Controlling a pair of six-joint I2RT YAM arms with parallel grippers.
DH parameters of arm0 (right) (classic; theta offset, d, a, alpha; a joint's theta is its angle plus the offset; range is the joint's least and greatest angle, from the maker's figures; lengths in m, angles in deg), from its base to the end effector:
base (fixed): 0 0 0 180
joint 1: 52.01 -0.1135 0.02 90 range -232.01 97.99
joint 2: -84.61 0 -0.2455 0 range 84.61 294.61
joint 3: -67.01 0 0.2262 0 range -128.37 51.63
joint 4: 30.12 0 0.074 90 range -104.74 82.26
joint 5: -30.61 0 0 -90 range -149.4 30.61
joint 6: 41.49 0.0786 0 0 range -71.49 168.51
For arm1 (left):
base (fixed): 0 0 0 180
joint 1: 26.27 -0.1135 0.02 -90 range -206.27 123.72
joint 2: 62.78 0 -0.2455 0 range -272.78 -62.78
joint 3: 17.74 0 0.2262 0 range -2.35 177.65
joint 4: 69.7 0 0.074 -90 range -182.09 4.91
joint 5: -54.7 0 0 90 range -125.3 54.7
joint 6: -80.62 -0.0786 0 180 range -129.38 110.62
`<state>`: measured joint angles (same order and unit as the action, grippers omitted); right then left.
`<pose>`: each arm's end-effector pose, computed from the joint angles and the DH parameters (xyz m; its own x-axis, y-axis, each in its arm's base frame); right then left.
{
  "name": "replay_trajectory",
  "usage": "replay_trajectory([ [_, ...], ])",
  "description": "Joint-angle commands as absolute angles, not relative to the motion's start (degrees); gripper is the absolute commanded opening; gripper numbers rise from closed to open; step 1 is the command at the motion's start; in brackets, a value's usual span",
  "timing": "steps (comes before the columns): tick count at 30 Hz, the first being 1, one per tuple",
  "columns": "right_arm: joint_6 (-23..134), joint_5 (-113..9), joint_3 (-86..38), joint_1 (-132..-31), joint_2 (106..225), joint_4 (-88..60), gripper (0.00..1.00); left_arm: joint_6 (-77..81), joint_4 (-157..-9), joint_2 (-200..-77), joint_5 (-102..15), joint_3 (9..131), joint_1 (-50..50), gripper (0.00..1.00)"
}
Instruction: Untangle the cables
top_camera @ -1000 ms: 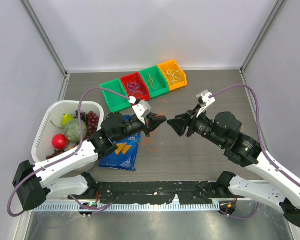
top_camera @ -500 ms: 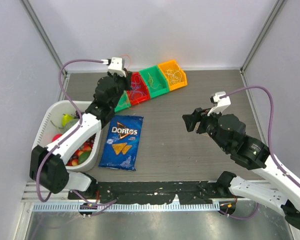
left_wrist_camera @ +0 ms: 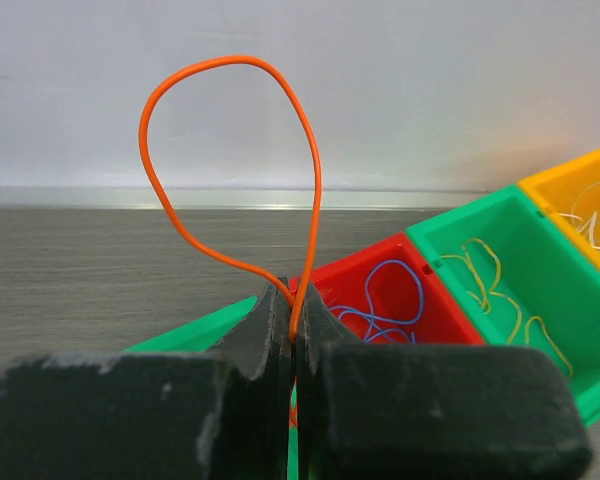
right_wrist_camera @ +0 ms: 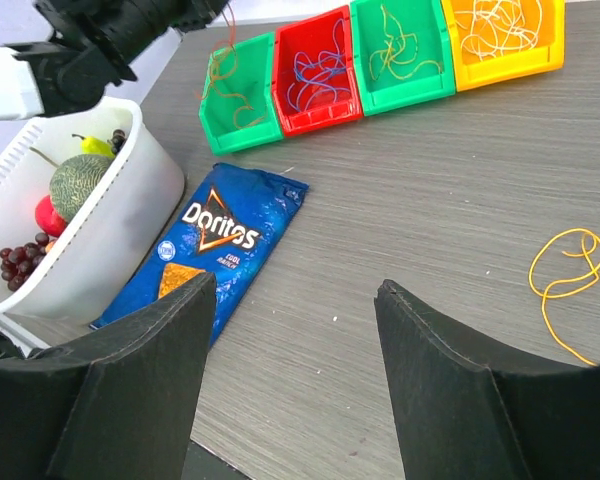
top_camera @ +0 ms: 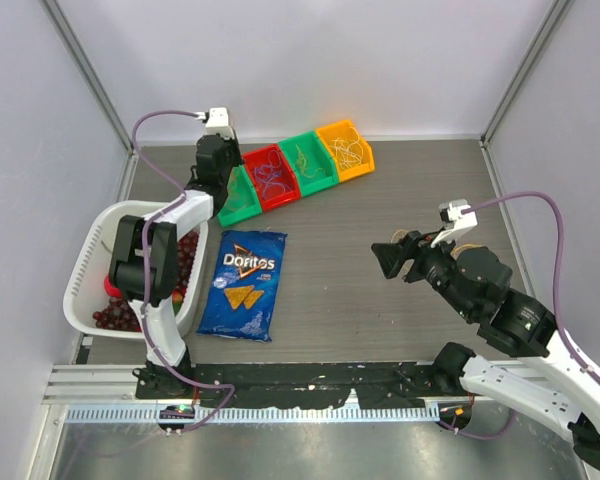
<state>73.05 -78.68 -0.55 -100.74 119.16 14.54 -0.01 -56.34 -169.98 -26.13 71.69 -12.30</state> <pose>0.1202 0.0976 0.3460 -0.3272 0.2215 -0.9186 -0.3959 0.8506 0.3461 0.4486 -0.0987 0.2673 -0.0873 -0.1439 -0.9857 0.0709 0.9861 -0.1502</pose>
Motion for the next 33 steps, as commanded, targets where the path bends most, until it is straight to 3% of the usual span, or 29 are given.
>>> replay_trajectory([
  [1,74.35,-80.83,-2.07,-100.79,116.78,15.67,0.70,1.96,-50.46,-173.25,-28.00,76.83,-13.79,0.00],
  [13,73.38,-79.35,-0.93,-100.70,119.68,12.25,0.70,24.70,-75.31,-173.87,-13.15,78.24,-14.06,0.00],
  [22,76.46,-75.48,1.00,-100.79,120.74,10.40,0.70,35.79,-97.20,-179.23,-12.53,89.92,-14.32,0.00],
  [33,76.55,-76.18,0.39,-100.70,119.42,11.63,0.70,38.52,-104.94,-187.93,-17.54,98.80,-16.61,0.00],
])
